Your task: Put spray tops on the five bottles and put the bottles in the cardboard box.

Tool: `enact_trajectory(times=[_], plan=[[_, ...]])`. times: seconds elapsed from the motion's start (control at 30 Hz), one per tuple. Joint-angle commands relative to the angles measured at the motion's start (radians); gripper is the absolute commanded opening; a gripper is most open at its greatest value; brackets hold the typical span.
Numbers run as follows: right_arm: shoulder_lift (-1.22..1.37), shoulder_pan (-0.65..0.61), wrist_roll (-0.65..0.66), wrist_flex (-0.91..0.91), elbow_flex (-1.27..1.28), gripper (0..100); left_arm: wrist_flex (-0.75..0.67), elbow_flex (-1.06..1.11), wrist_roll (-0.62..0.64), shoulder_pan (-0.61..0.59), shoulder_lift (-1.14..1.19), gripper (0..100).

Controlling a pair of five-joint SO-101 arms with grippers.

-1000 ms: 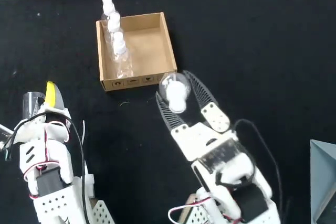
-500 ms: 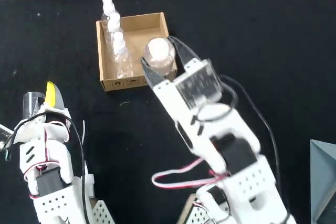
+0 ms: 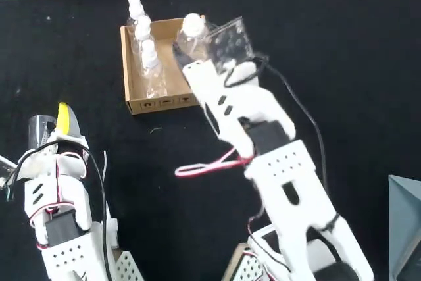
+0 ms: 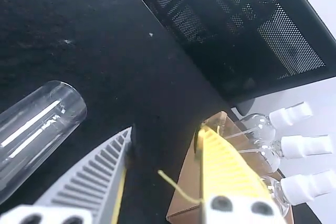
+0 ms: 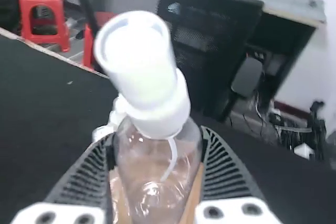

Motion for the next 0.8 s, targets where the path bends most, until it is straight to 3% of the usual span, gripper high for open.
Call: enact_trajectory(times=[0.0, 0.27, 0.77], plan=[[0.062, 0.060, -0.061, -0.072, -0.093, 1.2, -0.003, -0.016, -0.009, -0.012, -0.015, 18], [0.262, 0.069, -0.071, -0.172, -0.176, 1.2, -0.003, -0.016, -0.009, -0.007, -0.015, 18], [0.693, 0.080, -0.072, -0.170, -0.549, 1.2, -0.003, -0.015, -0.009, -0.004, -0.015, 18]])
